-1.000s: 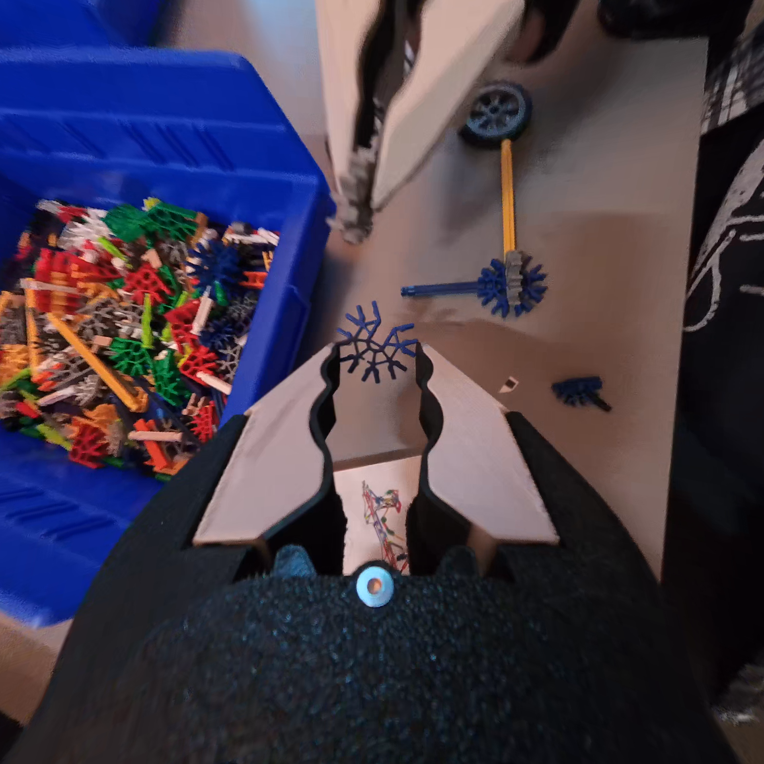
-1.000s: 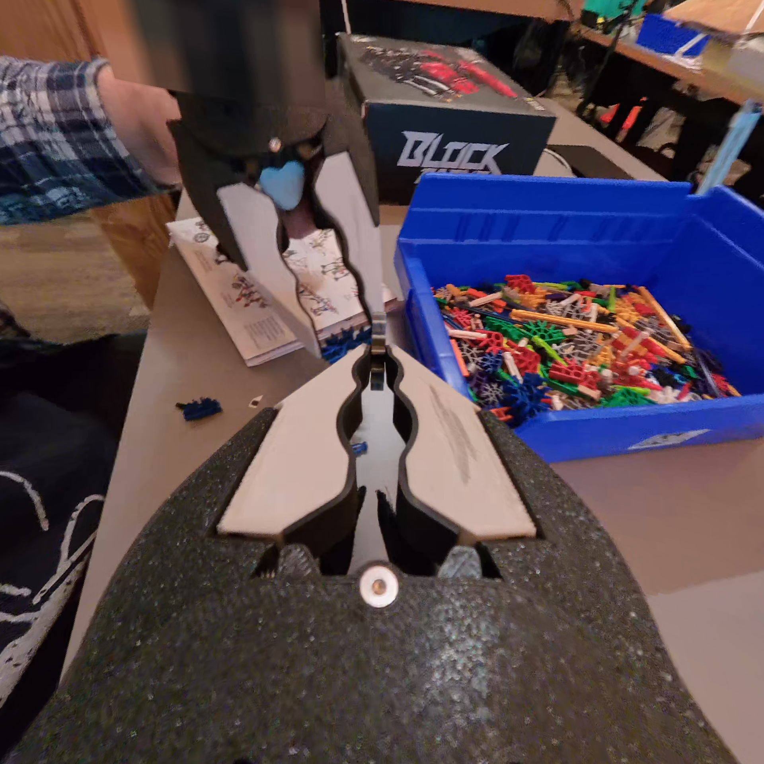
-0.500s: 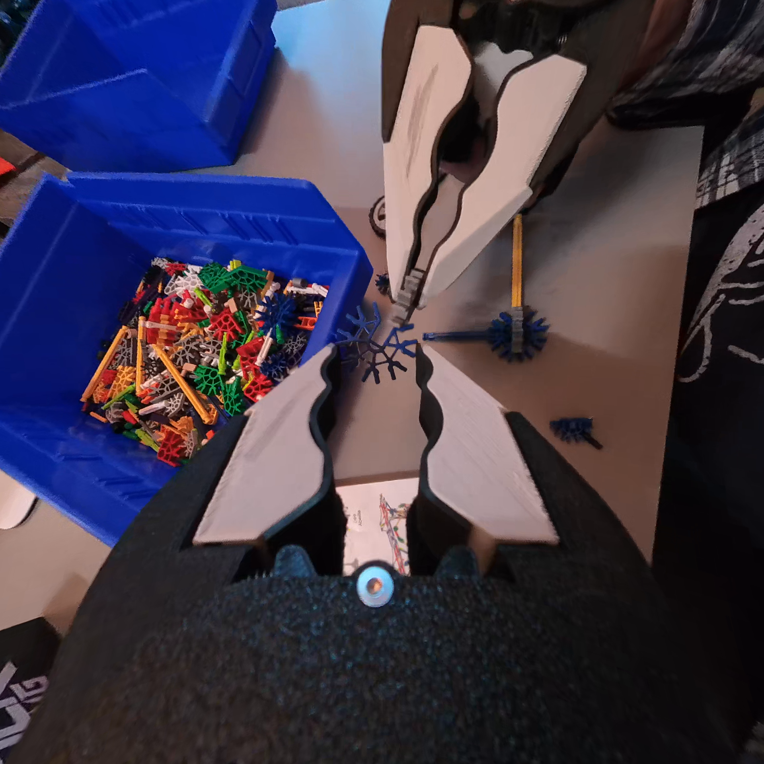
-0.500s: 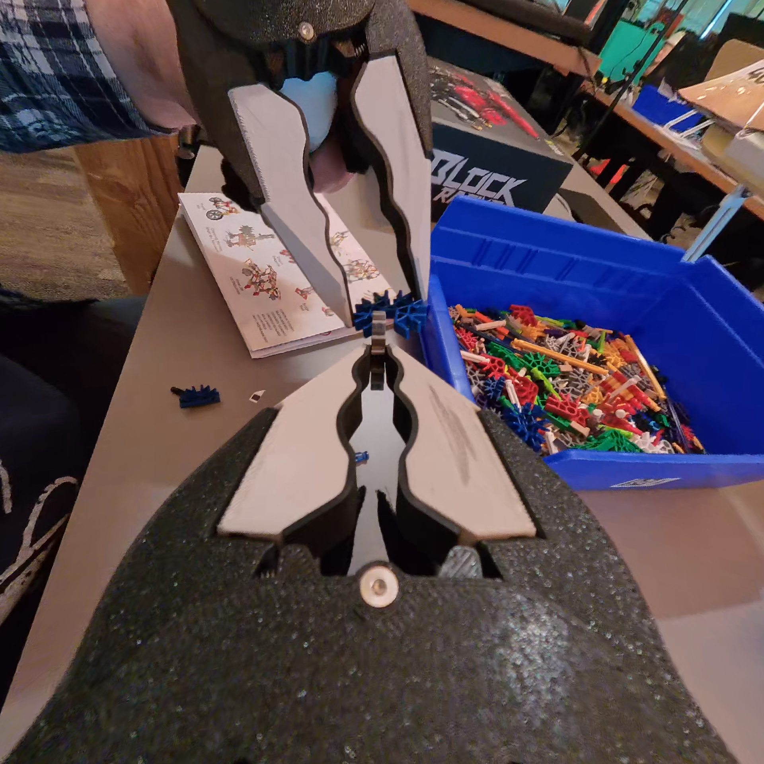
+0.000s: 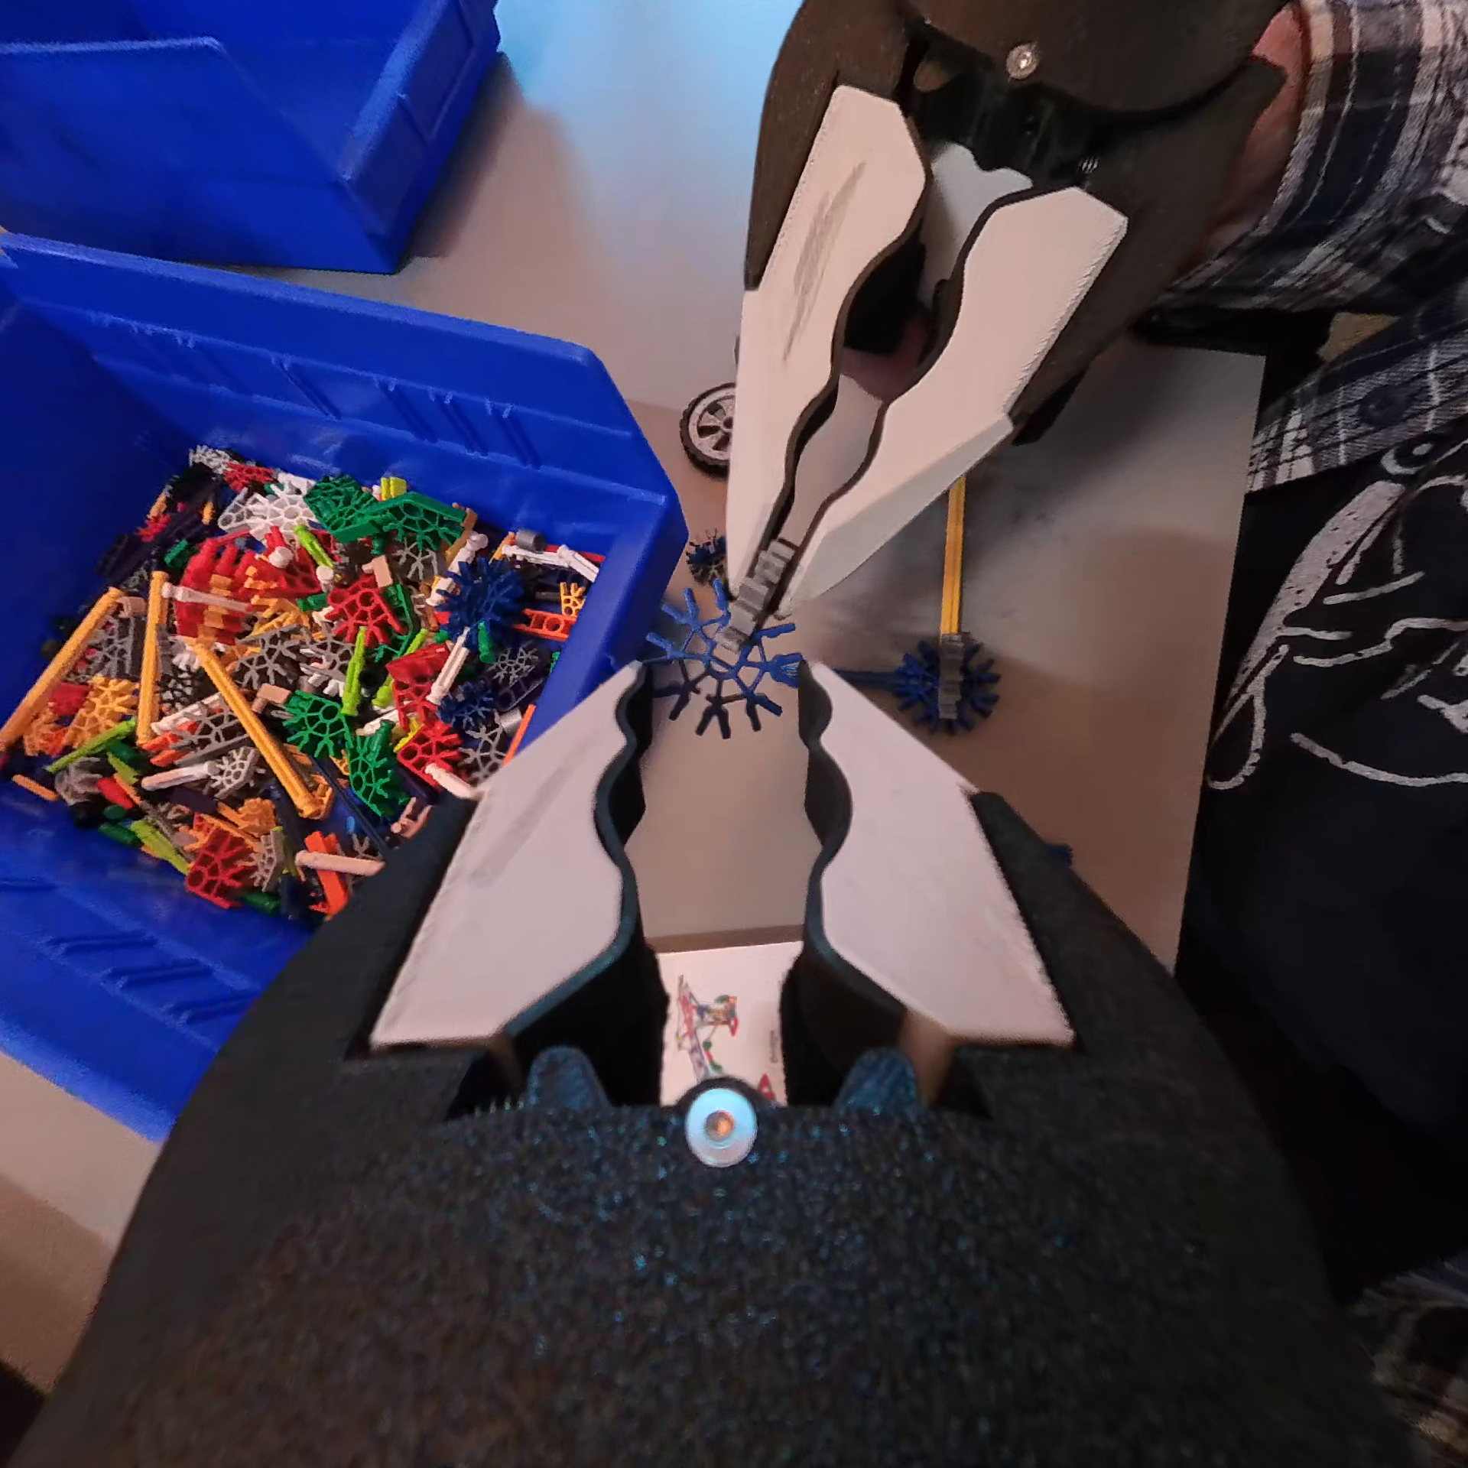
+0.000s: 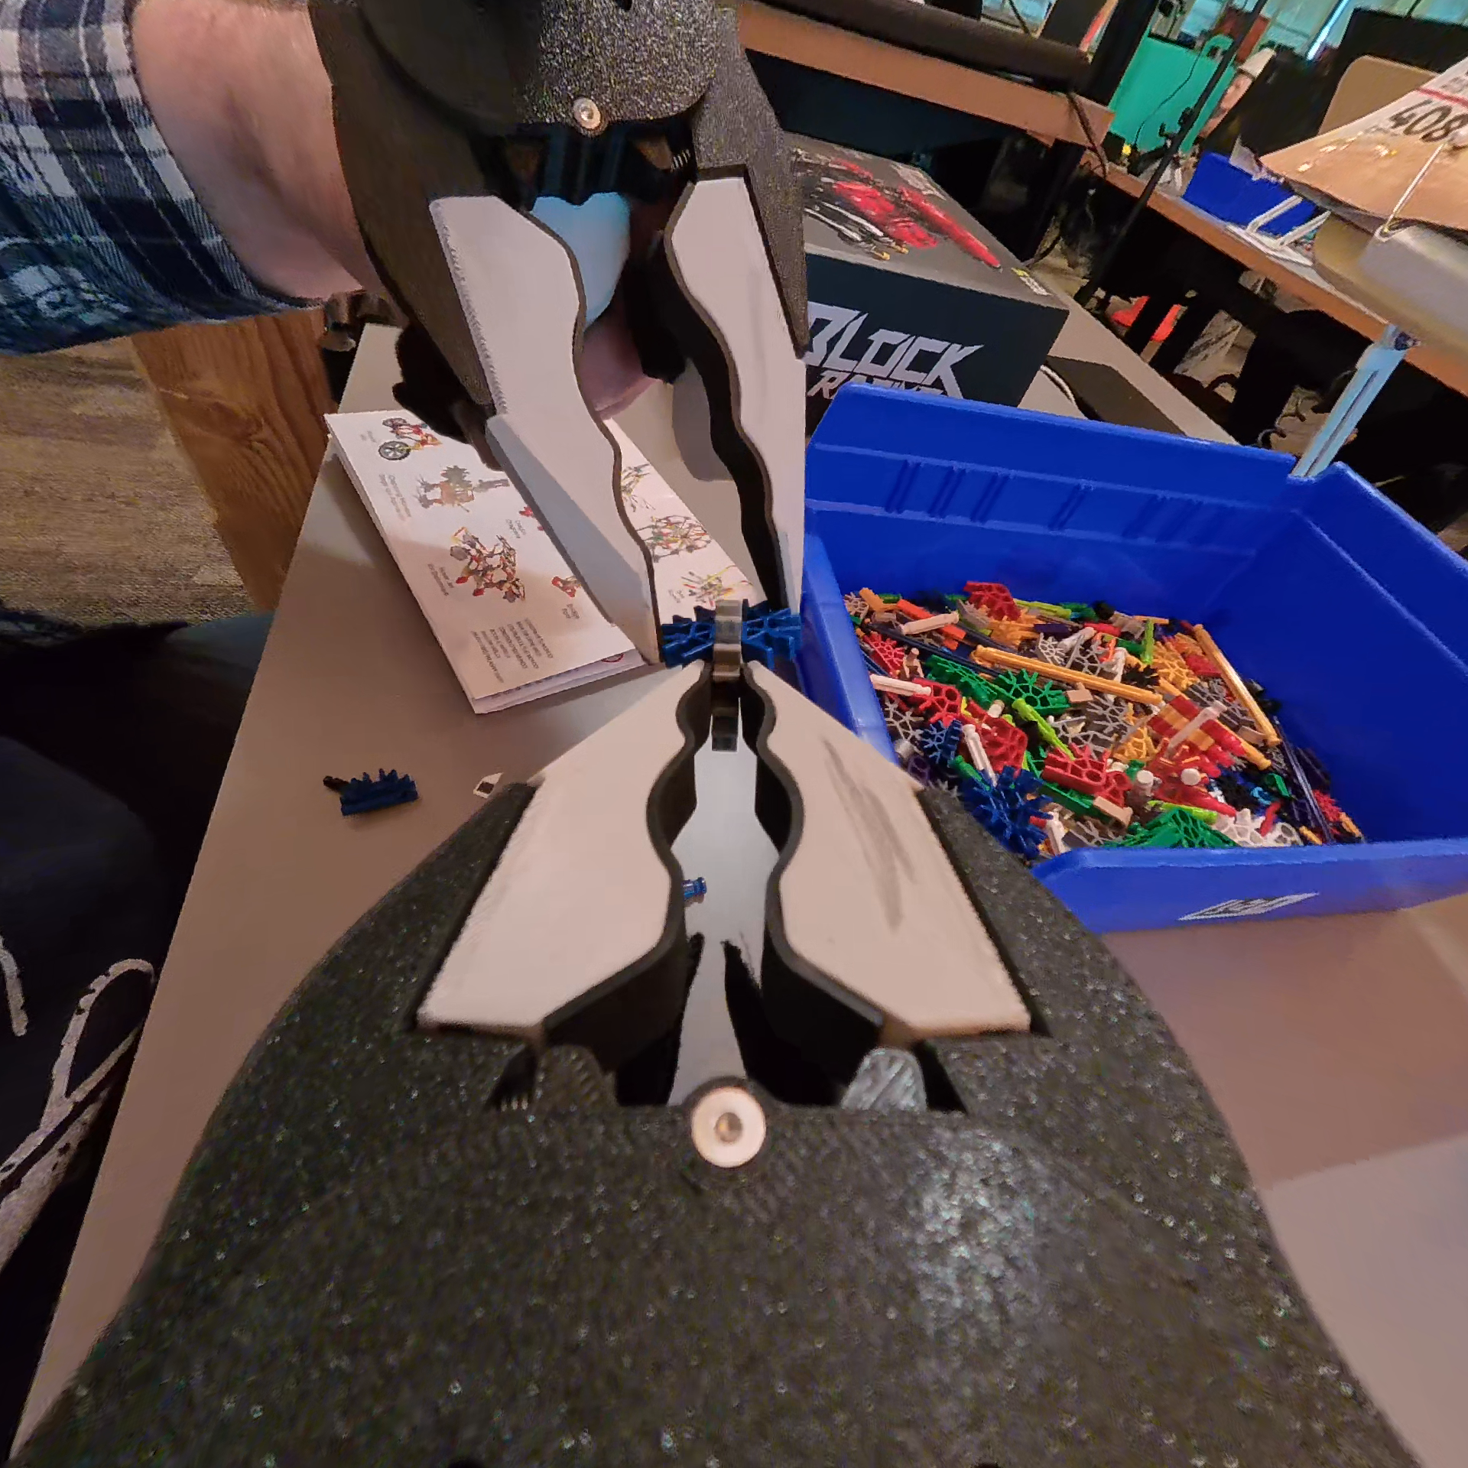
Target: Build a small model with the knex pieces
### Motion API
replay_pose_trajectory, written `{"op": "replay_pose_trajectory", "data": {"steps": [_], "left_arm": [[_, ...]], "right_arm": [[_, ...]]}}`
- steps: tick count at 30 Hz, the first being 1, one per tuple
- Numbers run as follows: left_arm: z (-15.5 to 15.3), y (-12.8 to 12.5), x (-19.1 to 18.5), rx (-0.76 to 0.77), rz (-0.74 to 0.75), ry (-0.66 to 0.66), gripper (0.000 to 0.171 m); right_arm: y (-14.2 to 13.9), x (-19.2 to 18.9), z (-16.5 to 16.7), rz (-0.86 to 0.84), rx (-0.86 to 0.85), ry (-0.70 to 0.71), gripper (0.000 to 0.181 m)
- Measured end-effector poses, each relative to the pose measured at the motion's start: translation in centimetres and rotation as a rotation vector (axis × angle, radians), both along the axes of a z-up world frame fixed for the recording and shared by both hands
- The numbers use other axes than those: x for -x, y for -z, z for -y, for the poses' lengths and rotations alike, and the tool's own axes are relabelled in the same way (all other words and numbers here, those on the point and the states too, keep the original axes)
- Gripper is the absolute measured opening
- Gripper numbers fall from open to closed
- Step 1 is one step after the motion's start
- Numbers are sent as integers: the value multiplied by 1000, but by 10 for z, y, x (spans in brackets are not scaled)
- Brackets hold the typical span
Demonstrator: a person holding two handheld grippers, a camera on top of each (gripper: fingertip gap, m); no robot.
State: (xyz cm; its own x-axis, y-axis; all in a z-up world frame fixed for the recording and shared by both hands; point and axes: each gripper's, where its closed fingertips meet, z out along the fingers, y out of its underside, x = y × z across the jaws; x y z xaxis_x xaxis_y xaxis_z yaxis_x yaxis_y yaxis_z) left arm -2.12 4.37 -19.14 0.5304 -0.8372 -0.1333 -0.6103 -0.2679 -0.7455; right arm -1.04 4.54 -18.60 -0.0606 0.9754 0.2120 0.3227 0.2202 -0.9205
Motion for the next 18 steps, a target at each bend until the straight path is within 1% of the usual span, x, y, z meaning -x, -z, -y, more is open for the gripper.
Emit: {"op": "replay_pose_trajectory", "data": {"steps": [5, 7, 18], "left_arm": [[-2, 7, 2, 66, 77, -31, 34], [-2, 9, 2, 86, 104, -36, 34], [-2, 10, -1, 255, 408, -60, 34]], "right_arm": [[9, 2, -3, 38, 46, 23, 5], [11, 2, -4, 46, 34, 29, 5], [10, 3, -7, 34, 23, 49, 7]]}}
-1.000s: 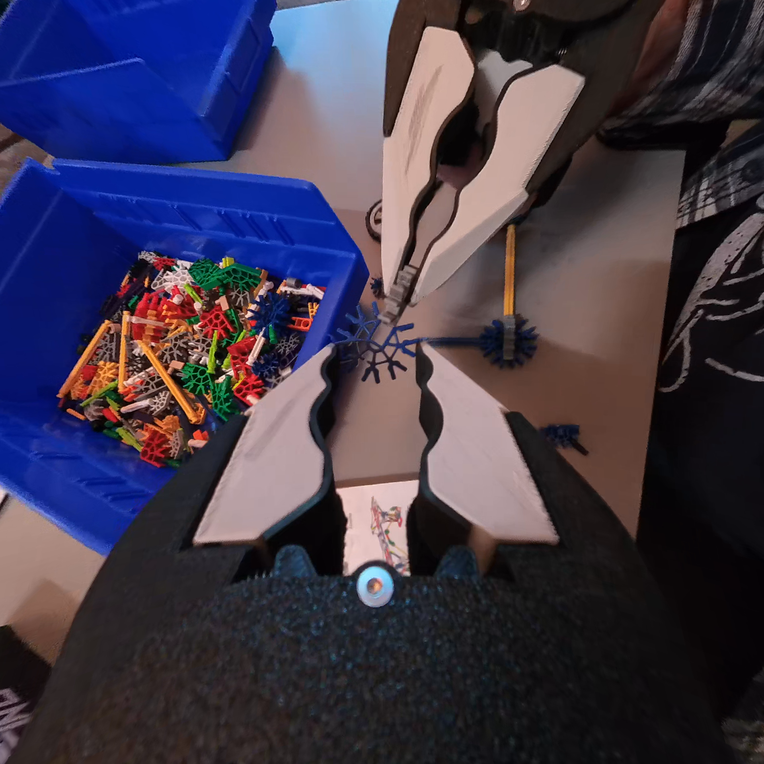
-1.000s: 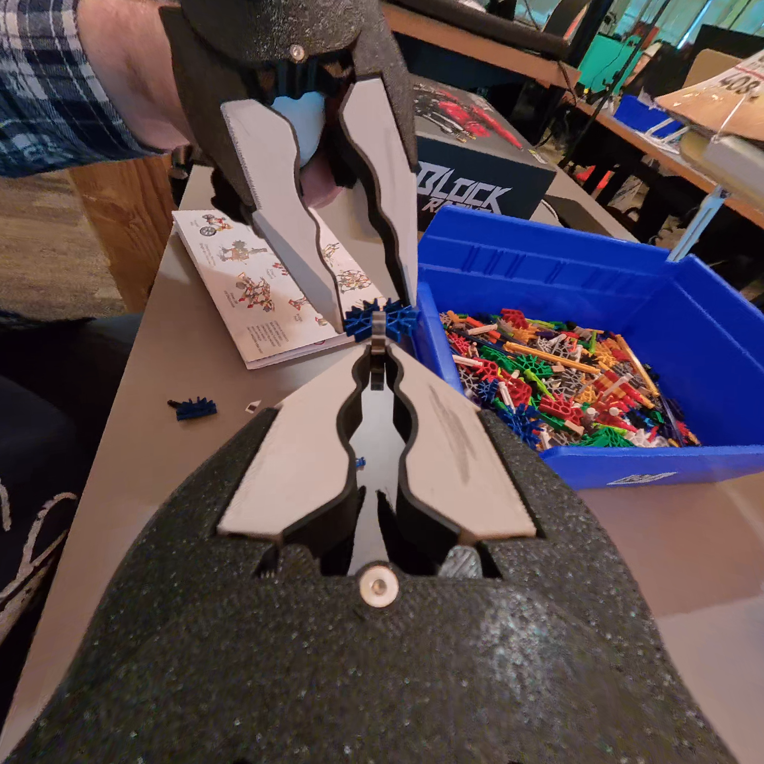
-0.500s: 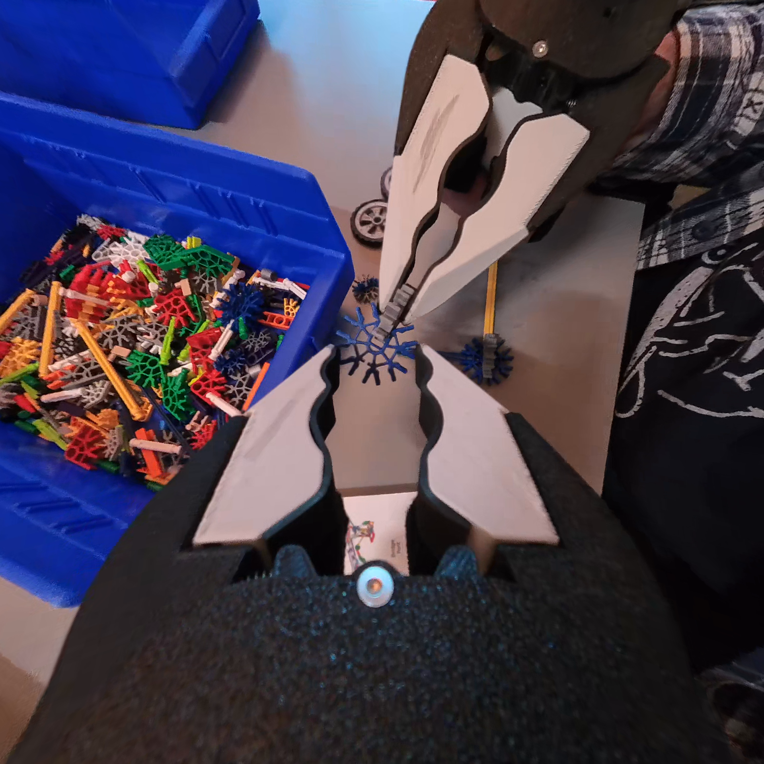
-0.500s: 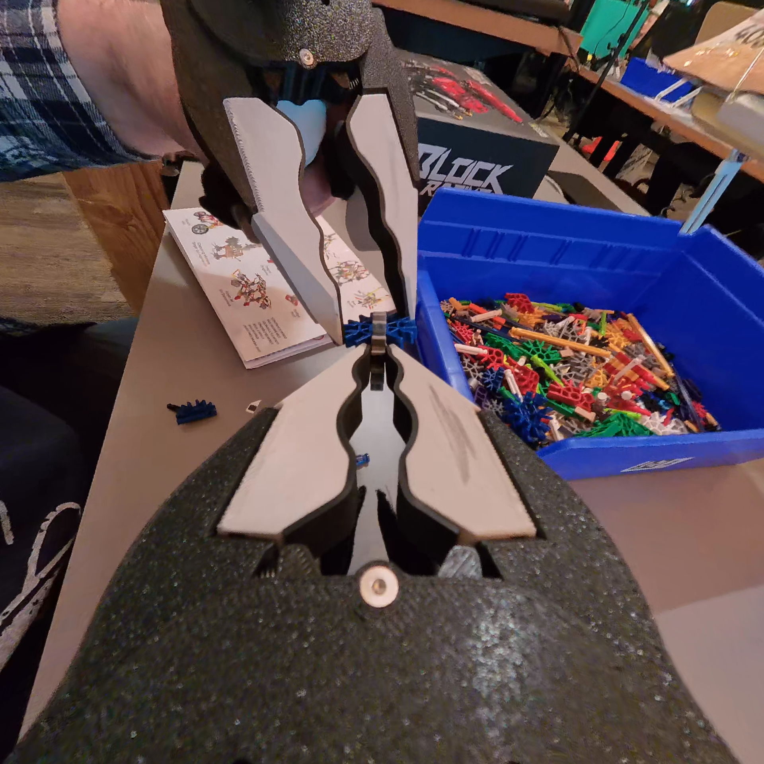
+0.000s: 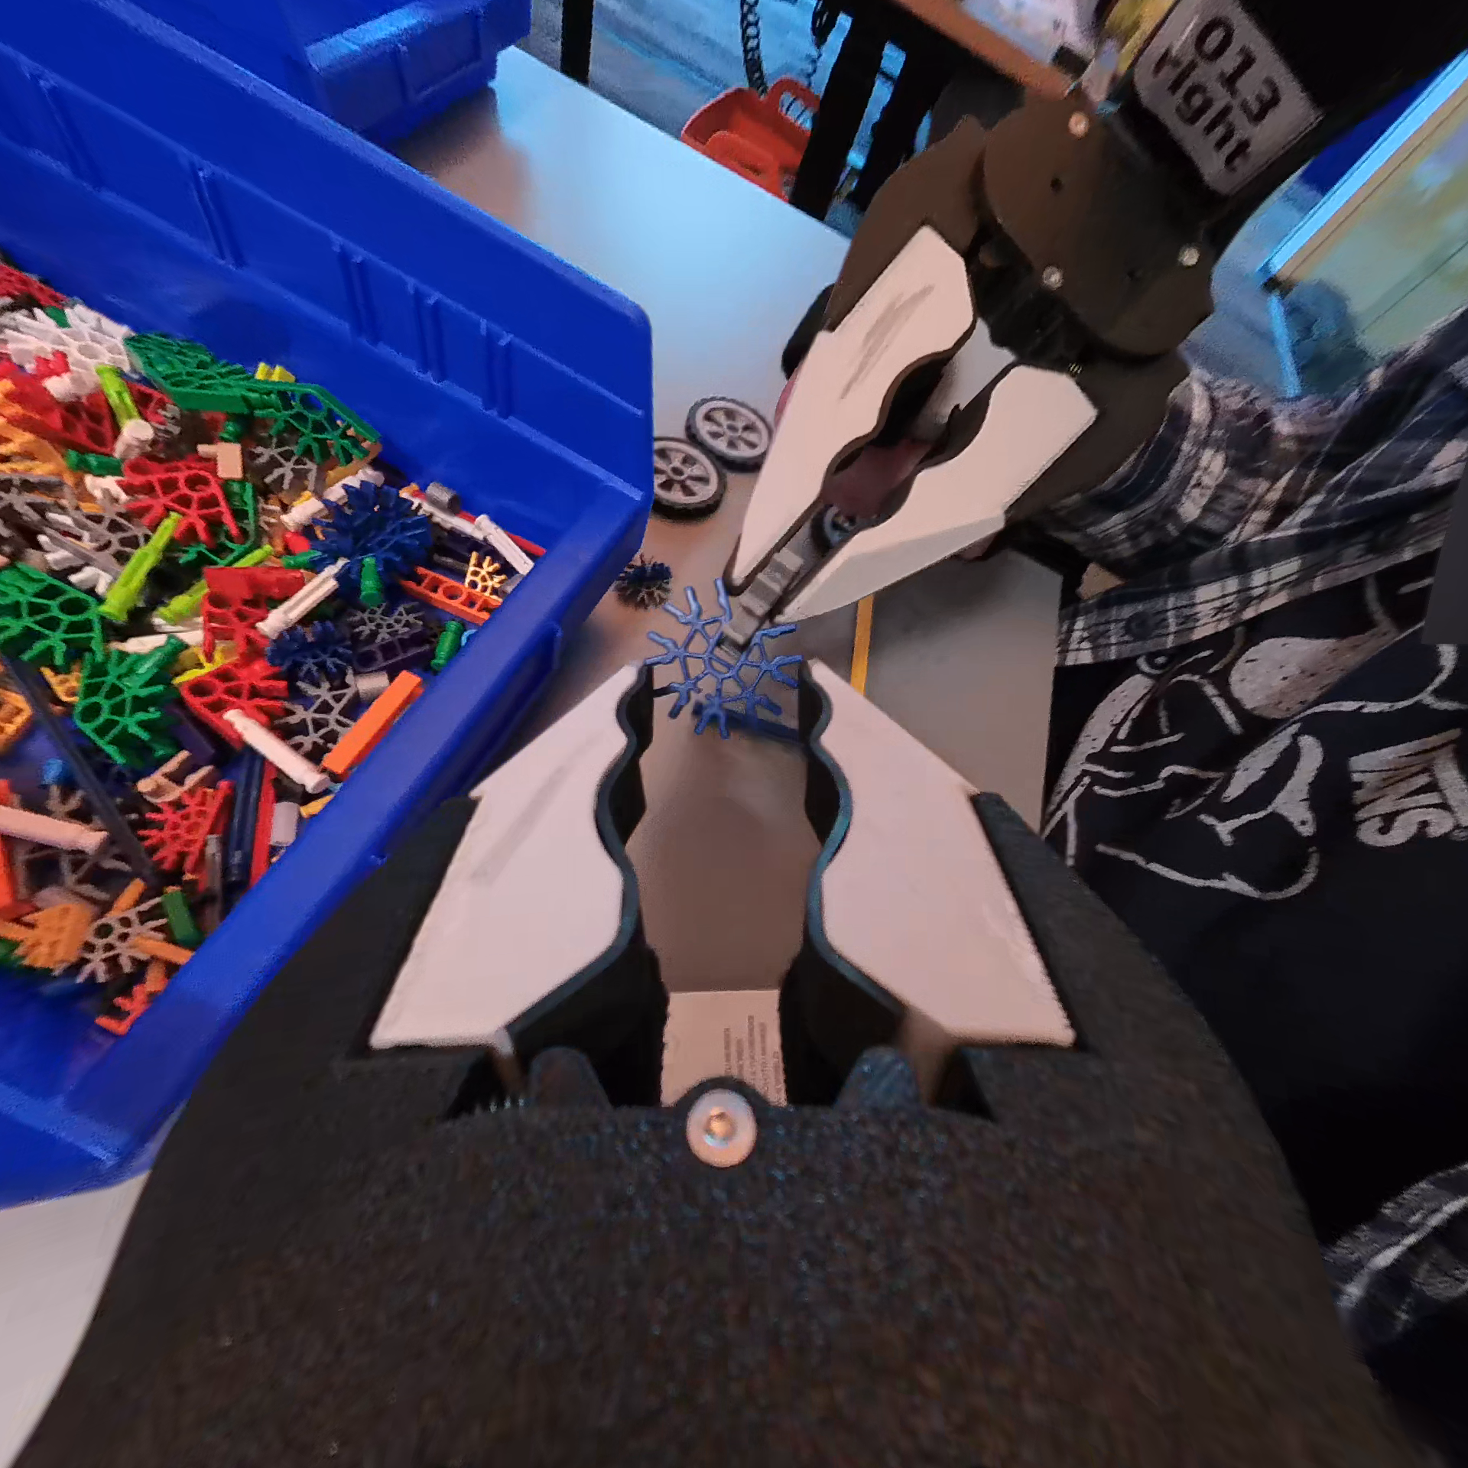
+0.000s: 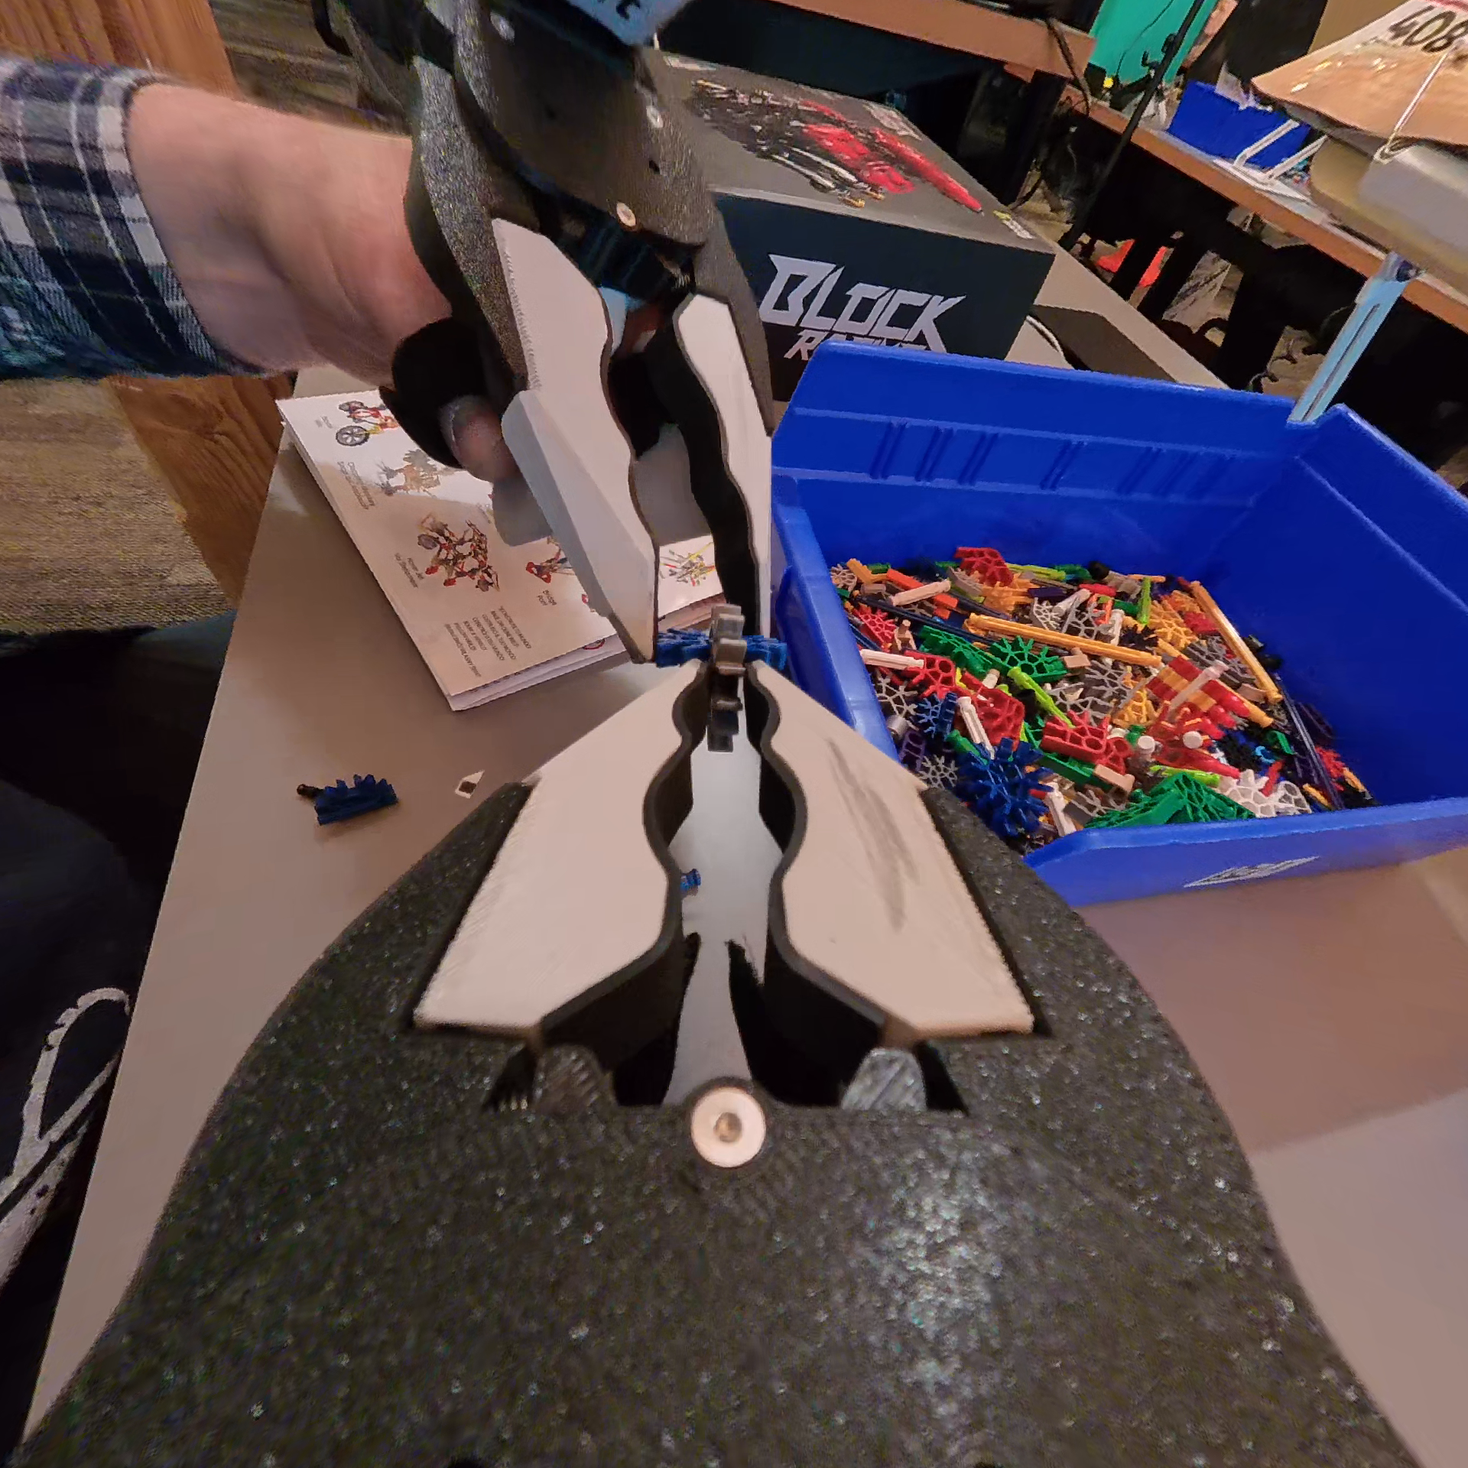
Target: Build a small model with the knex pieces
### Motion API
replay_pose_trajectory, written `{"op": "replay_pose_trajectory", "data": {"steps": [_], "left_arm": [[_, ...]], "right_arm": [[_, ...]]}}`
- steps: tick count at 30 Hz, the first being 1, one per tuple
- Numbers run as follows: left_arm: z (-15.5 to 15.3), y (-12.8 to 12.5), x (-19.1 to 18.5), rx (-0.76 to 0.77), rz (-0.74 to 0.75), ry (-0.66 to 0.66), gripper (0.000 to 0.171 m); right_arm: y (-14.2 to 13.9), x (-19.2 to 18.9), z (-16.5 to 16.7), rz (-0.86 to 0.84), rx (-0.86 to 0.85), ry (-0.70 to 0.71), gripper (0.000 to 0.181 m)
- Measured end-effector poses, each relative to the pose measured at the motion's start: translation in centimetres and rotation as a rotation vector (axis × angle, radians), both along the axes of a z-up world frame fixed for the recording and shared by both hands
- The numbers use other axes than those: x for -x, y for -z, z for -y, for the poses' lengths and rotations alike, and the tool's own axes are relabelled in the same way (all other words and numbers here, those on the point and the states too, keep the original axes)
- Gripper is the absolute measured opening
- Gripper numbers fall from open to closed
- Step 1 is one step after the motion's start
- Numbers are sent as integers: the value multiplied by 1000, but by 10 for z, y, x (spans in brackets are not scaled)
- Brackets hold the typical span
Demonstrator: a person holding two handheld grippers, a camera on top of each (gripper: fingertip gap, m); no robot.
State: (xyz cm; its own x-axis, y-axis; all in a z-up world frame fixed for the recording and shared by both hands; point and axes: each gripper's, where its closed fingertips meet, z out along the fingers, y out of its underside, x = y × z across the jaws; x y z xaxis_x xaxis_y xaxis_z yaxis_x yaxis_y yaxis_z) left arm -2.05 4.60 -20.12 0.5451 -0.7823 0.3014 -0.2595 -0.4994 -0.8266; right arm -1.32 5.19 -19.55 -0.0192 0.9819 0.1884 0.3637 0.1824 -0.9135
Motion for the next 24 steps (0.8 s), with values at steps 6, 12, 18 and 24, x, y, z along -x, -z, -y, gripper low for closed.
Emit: {"op": "replay_pose_trajectory", "data": {"steps": [6, 12, 18, 24], "left_arm": [[-1, -6, -2, 52, 171, -12, 34], [-6, -13, 3, 59, 255, -39, 34], [-3, -9, 2, 50, 207, -34, 34], [-4, 8, 17, 33, 55, -76, 34]], "right_arm": [[-7, 0, -2, -41, 50, 8, 8], [-13, -2, -3, -71, 85, 7, 13], [-13, -4, -9, -63, 86, 30, 0], [-21, -20, -34, -40, 138, 118, 7]]}}
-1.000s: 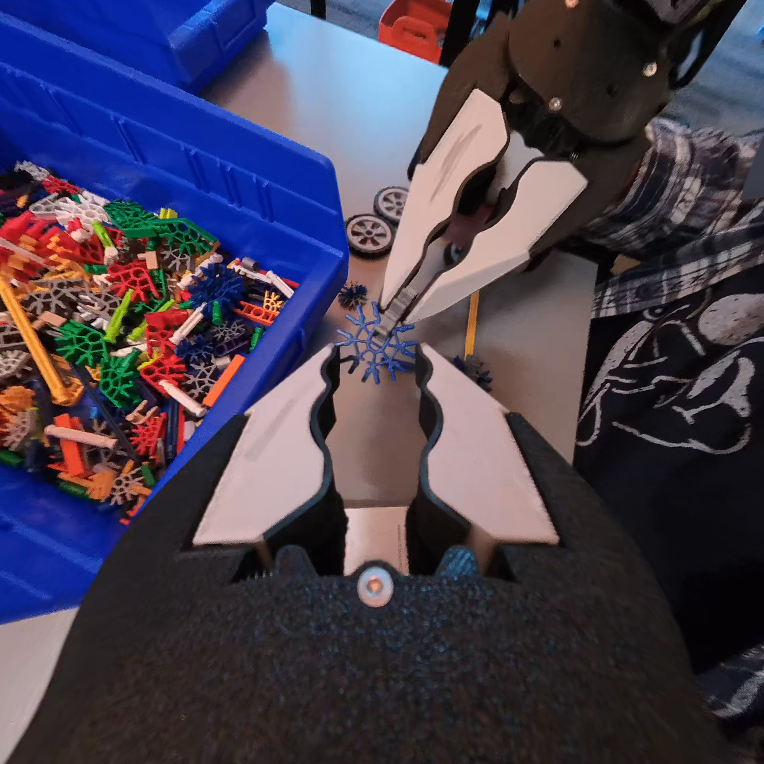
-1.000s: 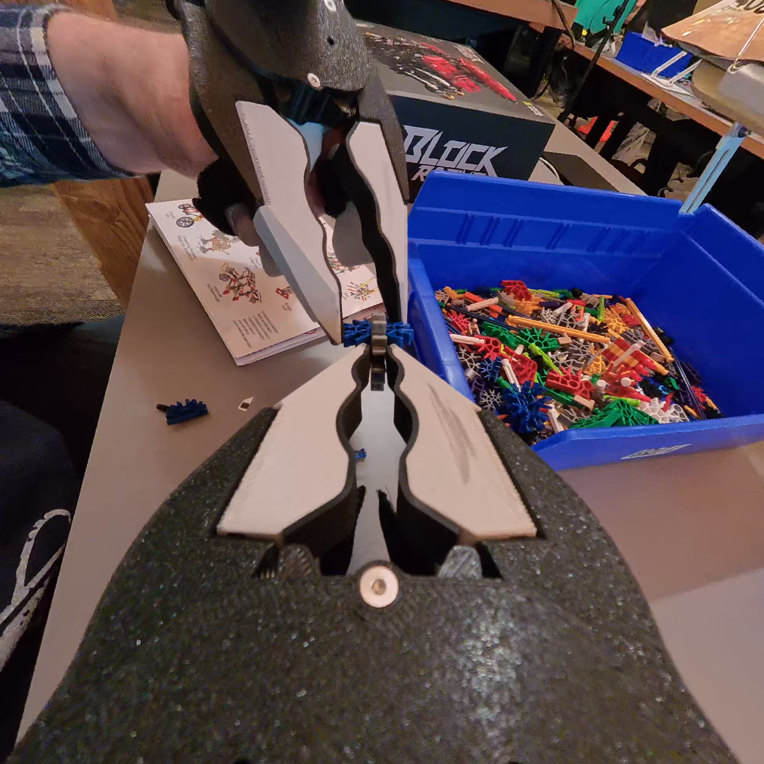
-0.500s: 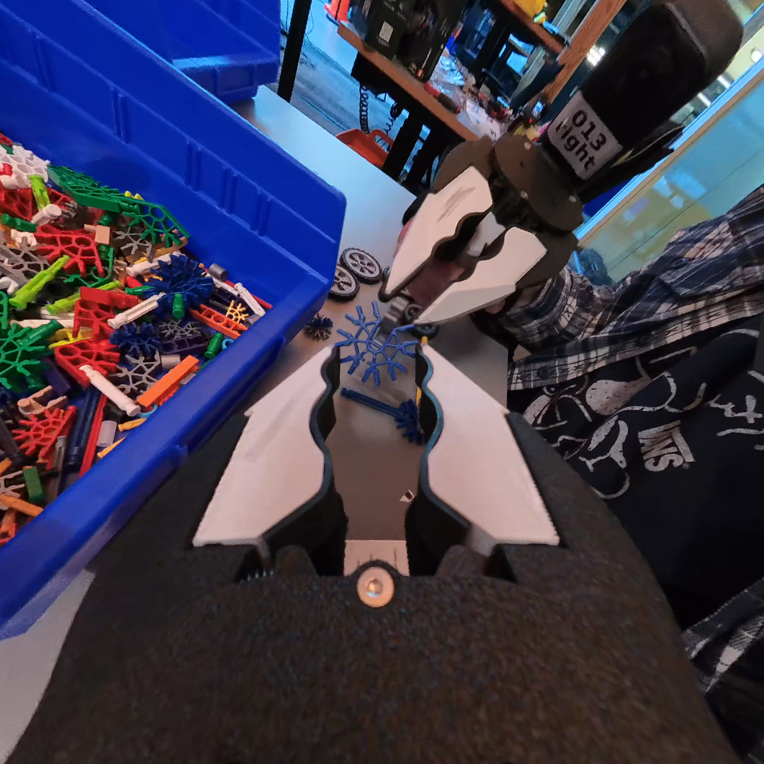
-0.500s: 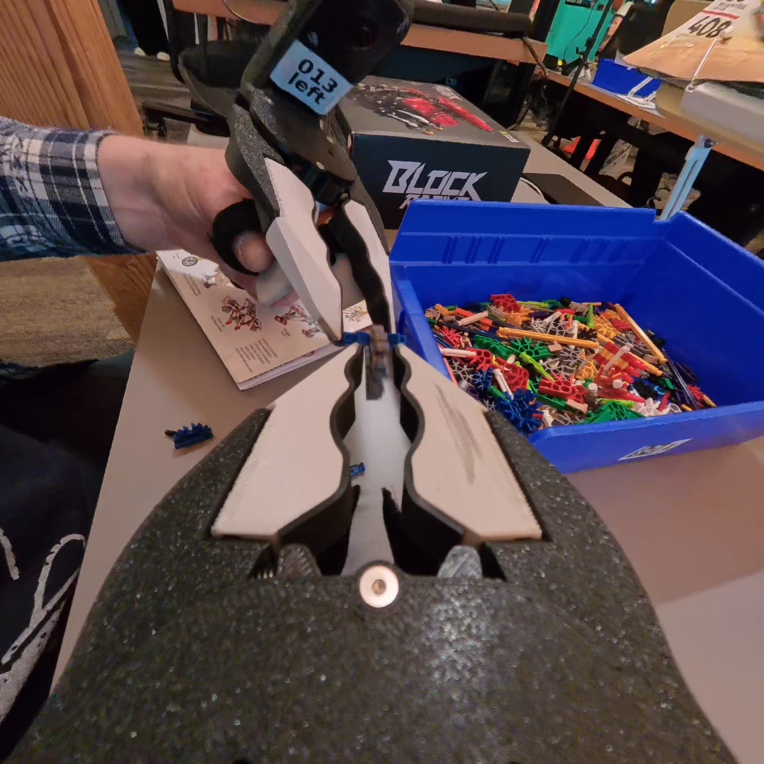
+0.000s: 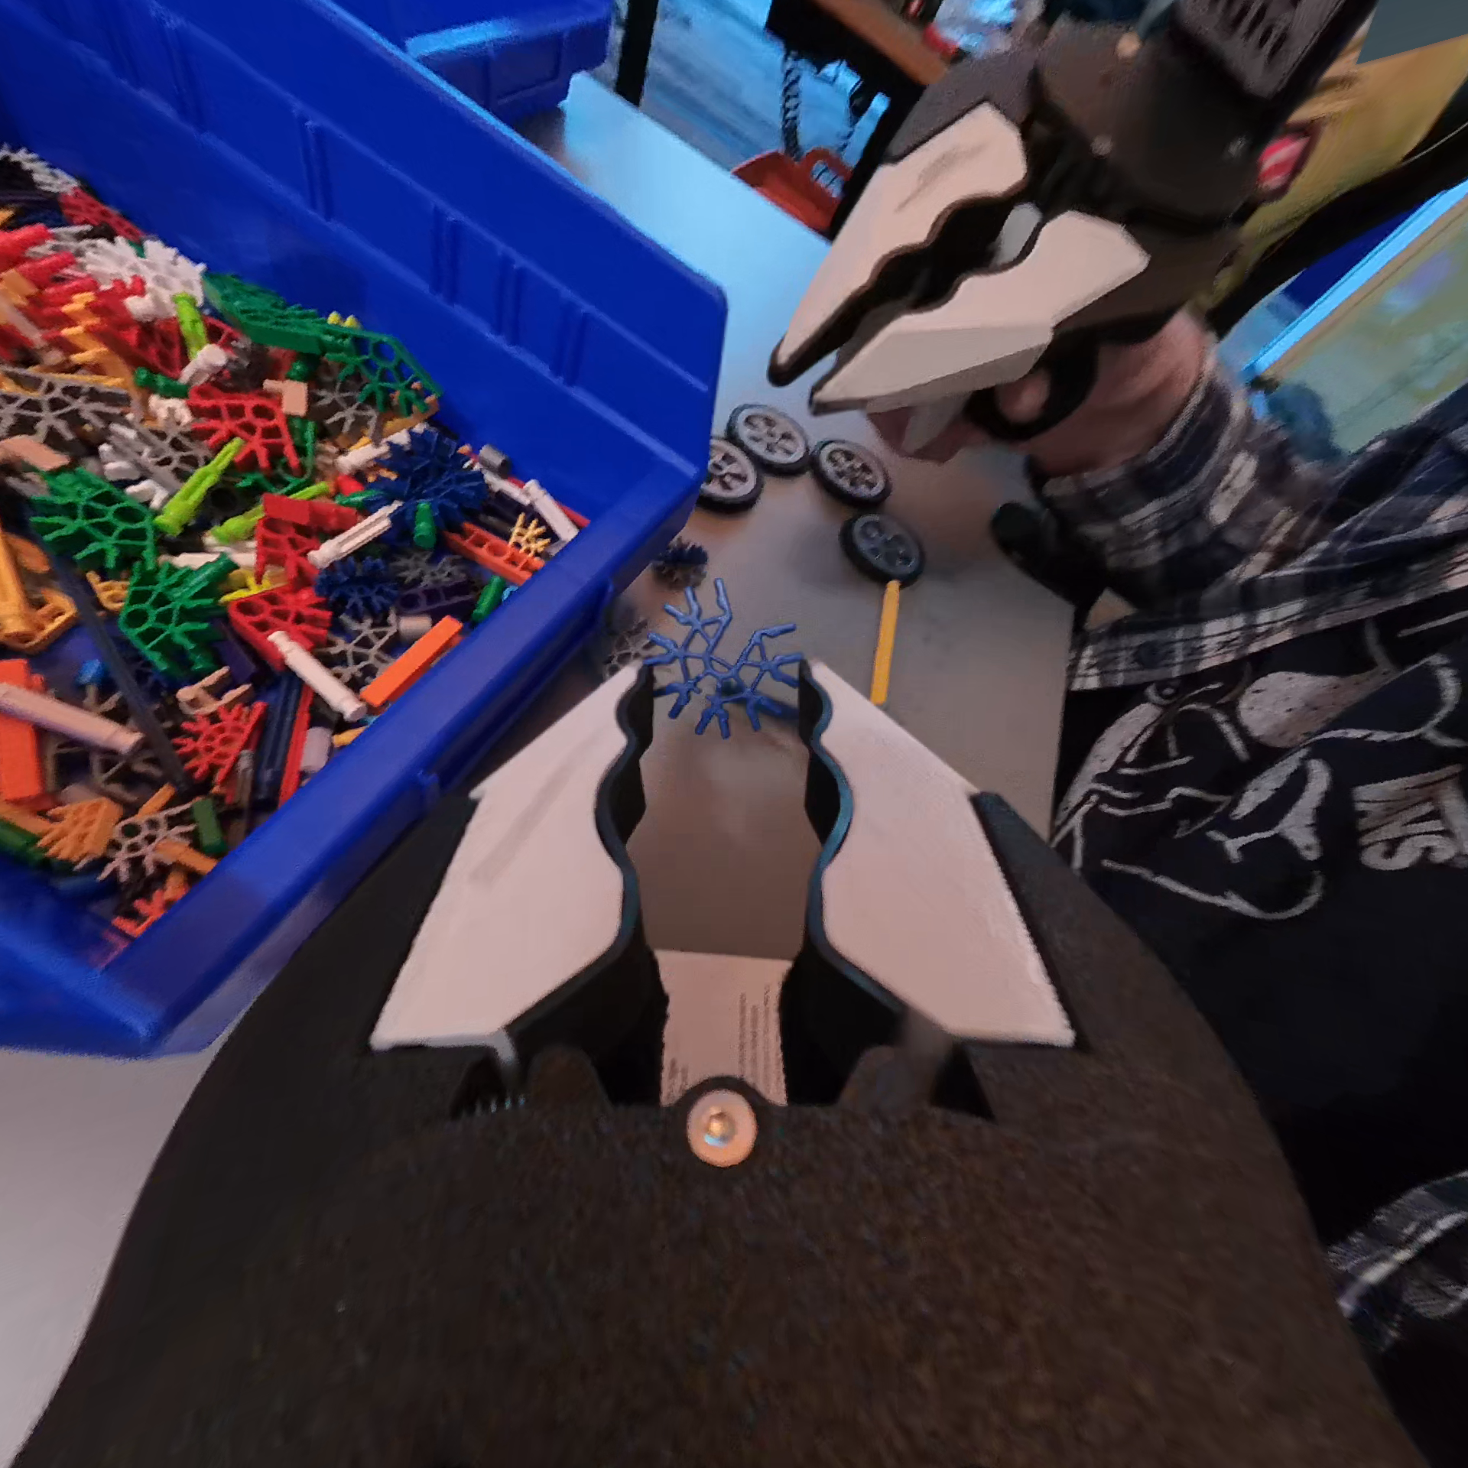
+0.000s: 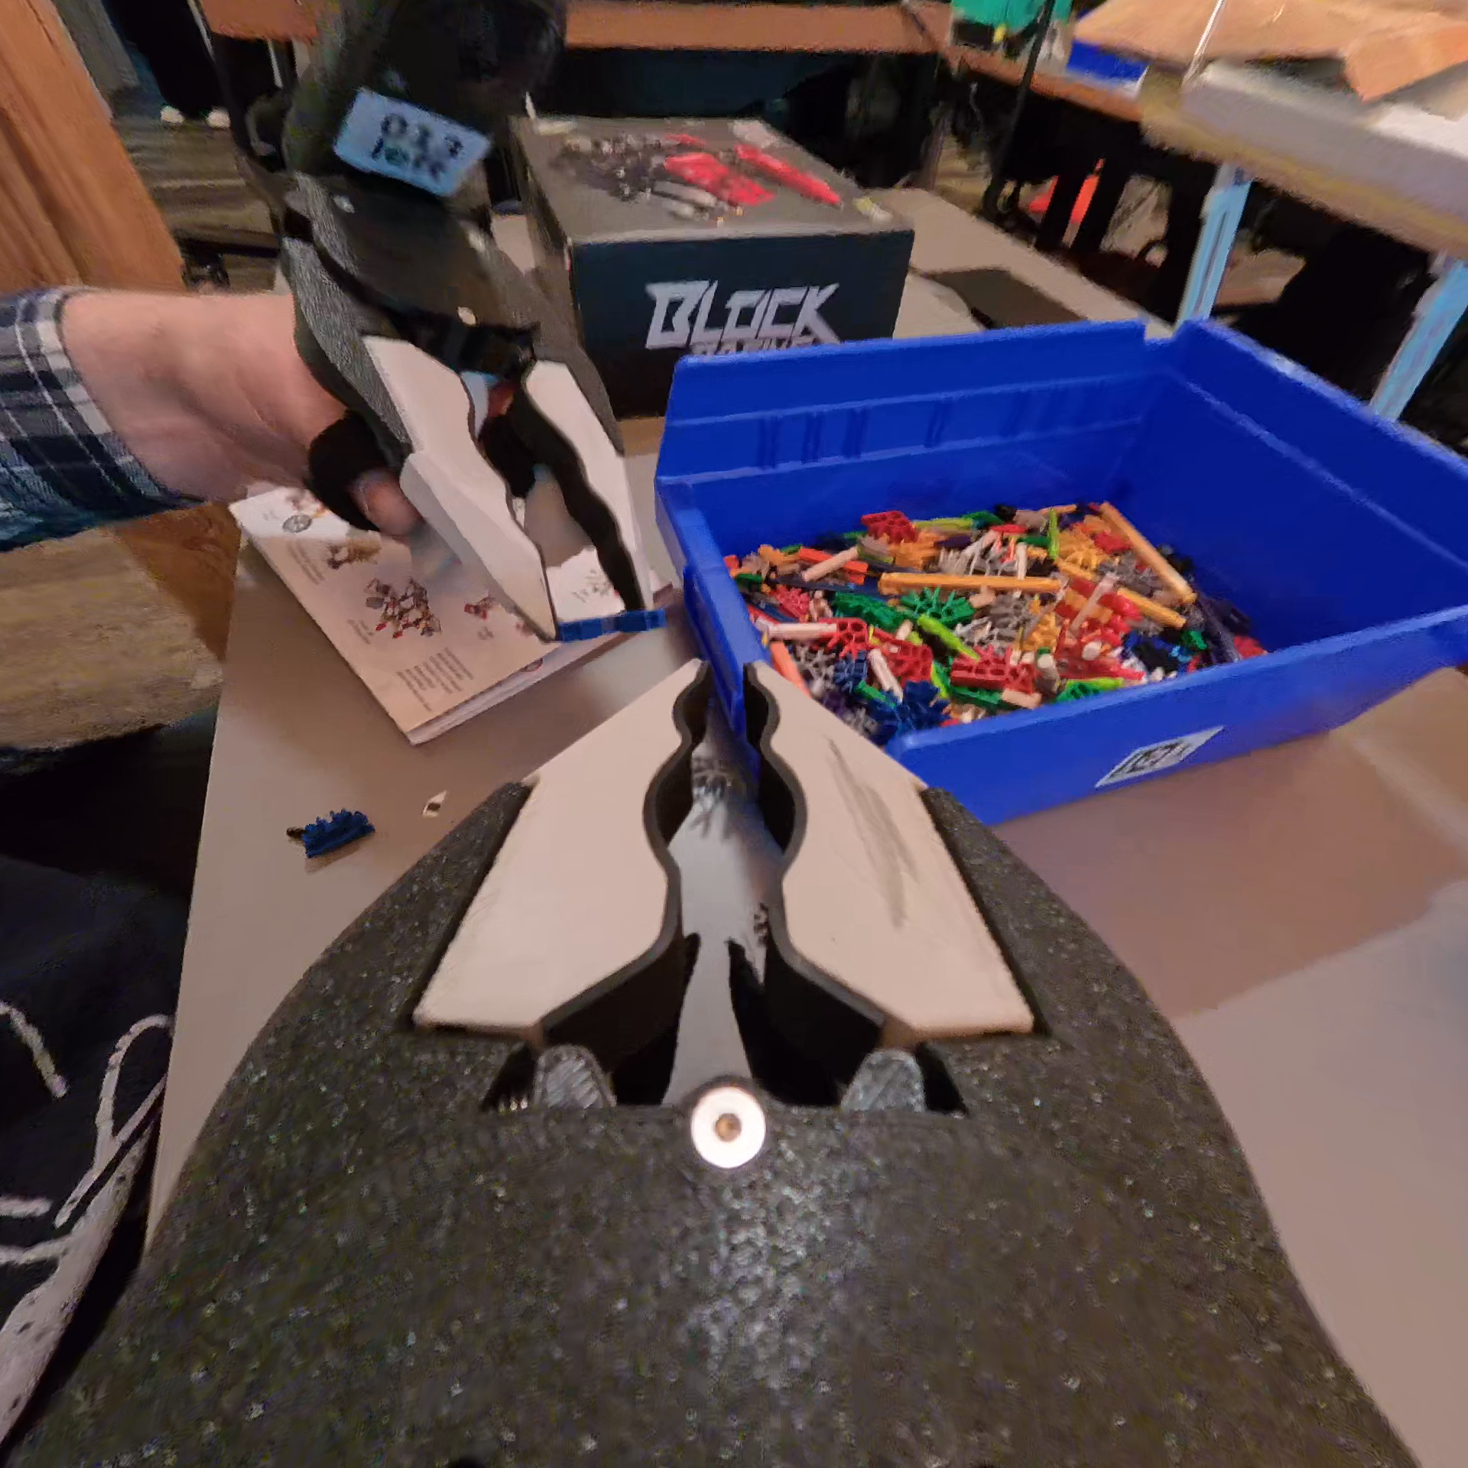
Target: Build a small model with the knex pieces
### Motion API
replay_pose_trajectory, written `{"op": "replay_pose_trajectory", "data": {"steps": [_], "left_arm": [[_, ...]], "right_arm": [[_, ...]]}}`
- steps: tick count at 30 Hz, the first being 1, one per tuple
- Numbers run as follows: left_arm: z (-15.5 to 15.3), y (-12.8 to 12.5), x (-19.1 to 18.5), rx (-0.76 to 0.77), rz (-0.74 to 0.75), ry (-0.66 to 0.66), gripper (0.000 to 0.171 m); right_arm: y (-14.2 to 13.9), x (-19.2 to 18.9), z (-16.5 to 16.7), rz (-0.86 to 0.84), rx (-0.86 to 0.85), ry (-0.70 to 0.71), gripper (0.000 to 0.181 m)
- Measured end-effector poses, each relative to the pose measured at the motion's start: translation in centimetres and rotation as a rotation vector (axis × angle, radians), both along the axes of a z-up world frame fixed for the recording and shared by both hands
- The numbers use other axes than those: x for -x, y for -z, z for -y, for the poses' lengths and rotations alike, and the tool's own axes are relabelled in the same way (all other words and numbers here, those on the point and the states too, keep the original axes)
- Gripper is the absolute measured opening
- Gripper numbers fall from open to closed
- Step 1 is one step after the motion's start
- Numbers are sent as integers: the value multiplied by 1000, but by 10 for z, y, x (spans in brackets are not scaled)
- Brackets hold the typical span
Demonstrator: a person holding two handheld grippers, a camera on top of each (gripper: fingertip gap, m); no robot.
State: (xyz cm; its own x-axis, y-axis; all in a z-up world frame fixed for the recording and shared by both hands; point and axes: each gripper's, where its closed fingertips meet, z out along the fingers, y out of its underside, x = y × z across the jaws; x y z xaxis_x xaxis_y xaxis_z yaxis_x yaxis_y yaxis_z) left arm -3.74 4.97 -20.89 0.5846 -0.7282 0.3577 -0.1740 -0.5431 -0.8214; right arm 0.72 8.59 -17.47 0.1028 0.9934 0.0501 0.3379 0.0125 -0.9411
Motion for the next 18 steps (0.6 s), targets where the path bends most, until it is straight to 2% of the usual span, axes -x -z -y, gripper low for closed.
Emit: {"op": "replay_pose_trajectory", "data": {"steps": [4, 9, 11, 14, 18], "left_arm": [[3, 13, 5, 10, -100, -13, 34], [8, 37, 3, 18, -251, 7, 34], [5, 47, 8, 1, -354, -18, 34], [4, 63, 19, -14, -541, -16, 34], [8, 74, 14, 8, -610, 33, 35]], "right_arm": [[27, -3, 4, 144, 19, -31, 15], [60, 1, 26, 299, 2, -127, 22], [69, 4, 27, 337, -26, -129, 22], [70, 3, 17, 348, -19, -85, 23], [63, -5, 1, 324, 6, -17, 22]]}}
